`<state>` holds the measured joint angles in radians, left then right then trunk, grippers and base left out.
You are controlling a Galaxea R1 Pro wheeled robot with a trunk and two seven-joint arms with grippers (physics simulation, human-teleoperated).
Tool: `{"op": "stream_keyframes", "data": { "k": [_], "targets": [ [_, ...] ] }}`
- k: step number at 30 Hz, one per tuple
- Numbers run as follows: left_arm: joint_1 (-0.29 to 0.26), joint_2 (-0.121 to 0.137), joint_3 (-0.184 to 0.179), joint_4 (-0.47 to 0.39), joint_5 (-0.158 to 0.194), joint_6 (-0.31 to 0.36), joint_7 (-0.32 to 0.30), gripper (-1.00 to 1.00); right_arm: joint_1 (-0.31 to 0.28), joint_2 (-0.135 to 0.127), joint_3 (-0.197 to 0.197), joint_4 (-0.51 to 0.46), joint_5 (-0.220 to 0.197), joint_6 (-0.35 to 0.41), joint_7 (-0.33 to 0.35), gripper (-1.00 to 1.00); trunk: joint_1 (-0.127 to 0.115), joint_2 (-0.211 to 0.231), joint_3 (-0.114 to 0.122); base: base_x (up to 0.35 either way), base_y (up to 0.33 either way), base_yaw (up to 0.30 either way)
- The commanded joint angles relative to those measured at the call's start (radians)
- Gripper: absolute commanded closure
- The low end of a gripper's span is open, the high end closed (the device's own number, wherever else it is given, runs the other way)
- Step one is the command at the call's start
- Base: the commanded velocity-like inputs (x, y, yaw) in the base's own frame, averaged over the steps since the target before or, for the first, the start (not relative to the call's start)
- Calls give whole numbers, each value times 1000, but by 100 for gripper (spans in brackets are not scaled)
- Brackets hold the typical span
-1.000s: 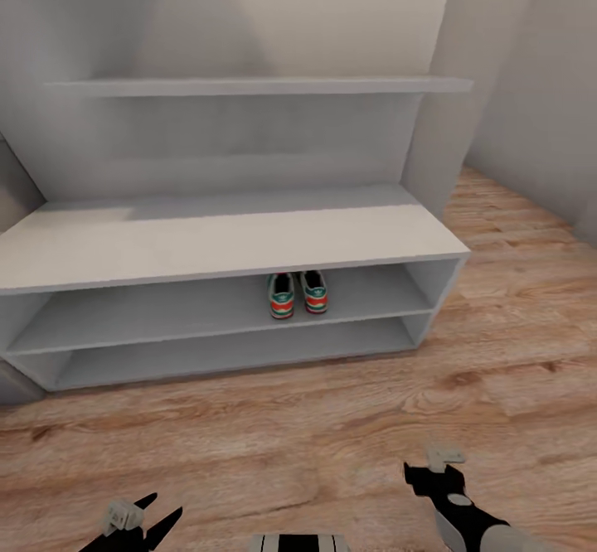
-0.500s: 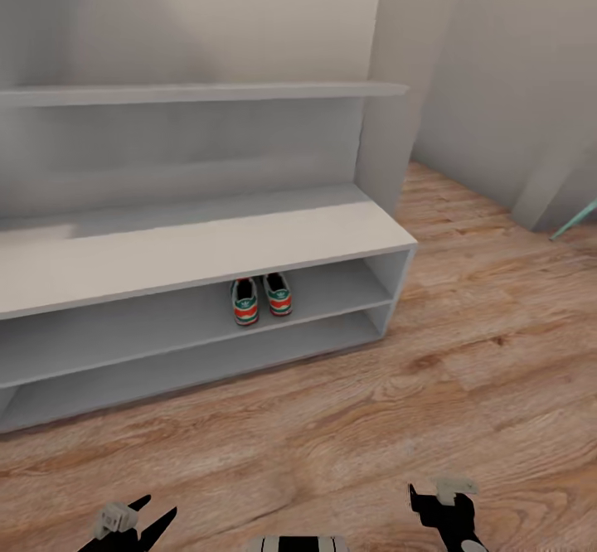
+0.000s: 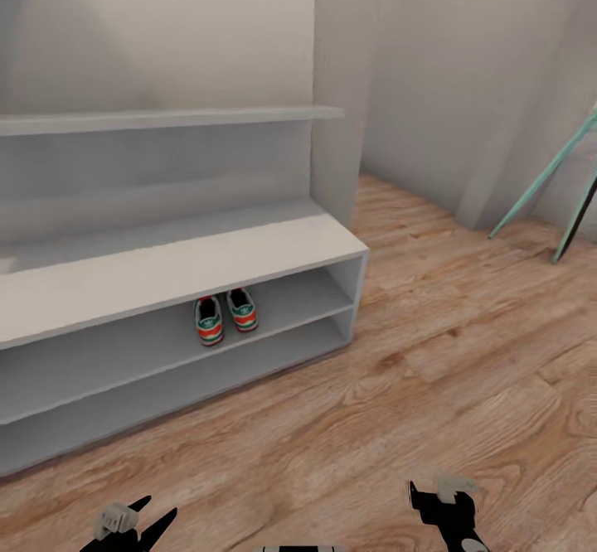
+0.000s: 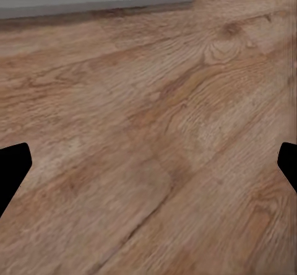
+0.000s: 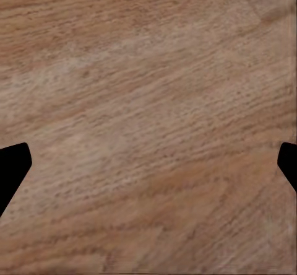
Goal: Pick up the two gym shoes and the two sandals from the corridor floor and place them onto the hallstand (shoe rack) in the corridor, making sure they are on the rack and not on the floor. Arrange them so the two gym shoes are next to each other and the two sandals are next to each other.
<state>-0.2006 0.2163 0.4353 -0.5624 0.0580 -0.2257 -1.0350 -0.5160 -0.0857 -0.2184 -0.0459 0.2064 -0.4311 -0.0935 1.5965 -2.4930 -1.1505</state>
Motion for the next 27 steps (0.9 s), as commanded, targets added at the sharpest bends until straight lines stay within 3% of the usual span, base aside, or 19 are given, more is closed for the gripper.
{"op": "stream_keyframes", "data": {
  "k": [1,14,23,27],
  "targets": [
    [0,0,2,1,0,-6,-3,-100,-1,0,-6,2,11,-3,-4,-100,-4,7,2,0,0,-300],
    [0,-2,2,2,1,-6,-3,-100,0,1,-5,8,-7,-2,-4,-100,-54,98,43,0,0,-300],
    [0,-3,2,2,3,-6,-3,-100,33,0,-4,11,-19,-3,-2,-100,-88,161,71,0,0,-300],
    [0,-3,2,2,3,-6,-3,-100,37,1,-4,12,-20,-3,-2,-100,-88,161,71,0,0,-300]
  ]
}}
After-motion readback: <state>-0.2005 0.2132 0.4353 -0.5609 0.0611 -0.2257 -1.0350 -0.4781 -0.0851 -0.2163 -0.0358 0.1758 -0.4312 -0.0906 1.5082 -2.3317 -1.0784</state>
